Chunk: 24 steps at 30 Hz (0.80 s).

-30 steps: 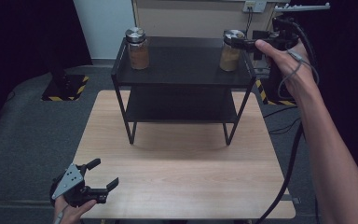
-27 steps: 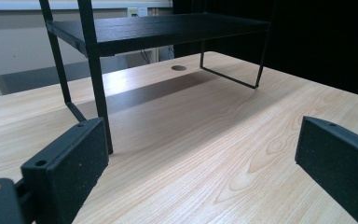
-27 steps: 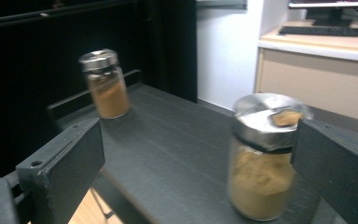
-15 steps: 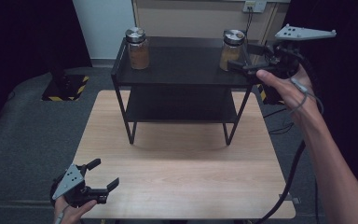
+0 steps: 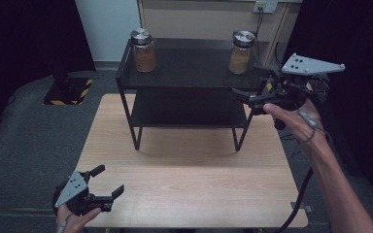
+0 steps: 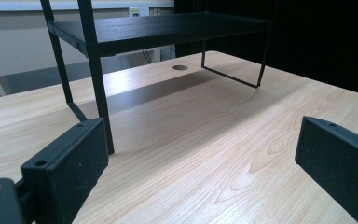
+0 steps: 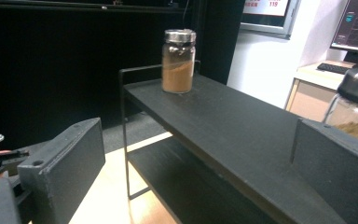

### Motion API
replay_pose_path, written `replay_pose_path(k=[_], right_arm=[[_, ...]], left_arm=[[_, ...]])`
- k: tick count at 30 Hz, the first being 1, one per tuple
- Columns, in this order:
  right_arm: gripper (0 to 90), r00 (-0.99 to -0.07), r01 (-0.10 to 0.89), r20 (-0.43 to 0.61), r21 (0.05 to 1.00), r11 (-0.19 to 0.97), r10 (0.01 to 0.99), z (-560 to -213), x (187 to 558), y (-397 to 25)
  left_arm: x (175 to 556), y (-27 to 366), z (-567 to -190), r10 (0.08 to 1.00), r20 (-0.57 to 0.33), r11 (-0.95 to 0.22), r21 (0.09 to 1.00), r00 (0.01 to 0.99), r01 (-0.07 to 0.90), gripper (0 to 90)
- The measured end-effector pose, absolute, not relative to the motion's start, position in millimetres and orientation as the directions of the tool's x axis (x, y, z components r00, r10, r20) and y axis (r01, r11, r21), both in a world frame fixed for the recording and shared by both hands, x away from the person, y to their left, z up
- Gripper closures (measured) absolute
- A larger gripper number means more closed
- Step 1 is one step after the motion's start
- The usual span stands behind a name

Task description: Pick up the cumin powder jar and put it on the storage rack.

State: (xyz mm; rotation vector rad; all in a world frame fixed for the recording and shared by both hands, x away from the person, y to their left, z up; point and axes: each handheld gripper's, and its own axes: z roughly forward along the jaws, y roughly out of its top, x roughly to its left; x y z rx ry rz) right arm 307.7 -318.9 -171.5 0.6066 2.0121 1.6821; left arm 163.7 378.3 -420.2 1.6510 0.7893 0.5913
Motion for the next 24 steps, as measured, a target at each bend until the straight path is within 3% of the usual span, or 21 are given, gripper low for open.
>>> replay_pose_path(k=[11,24], right_arm=[[3.8,-0.814,0.021,-0.097,0.980,0.196,0.572,-197,286,-311],[3.8,-0.789,0.061,-0.054,0.984,0.166,0.612,-248,264,-321]], left_arm=[[164,377,-420,0.763,-0.030,-0.121,0.975,0.646,0.187,1.2],[162,376,-421,0.769,-0.017,-0.124,0.977,0.639,0.175,1.3]])
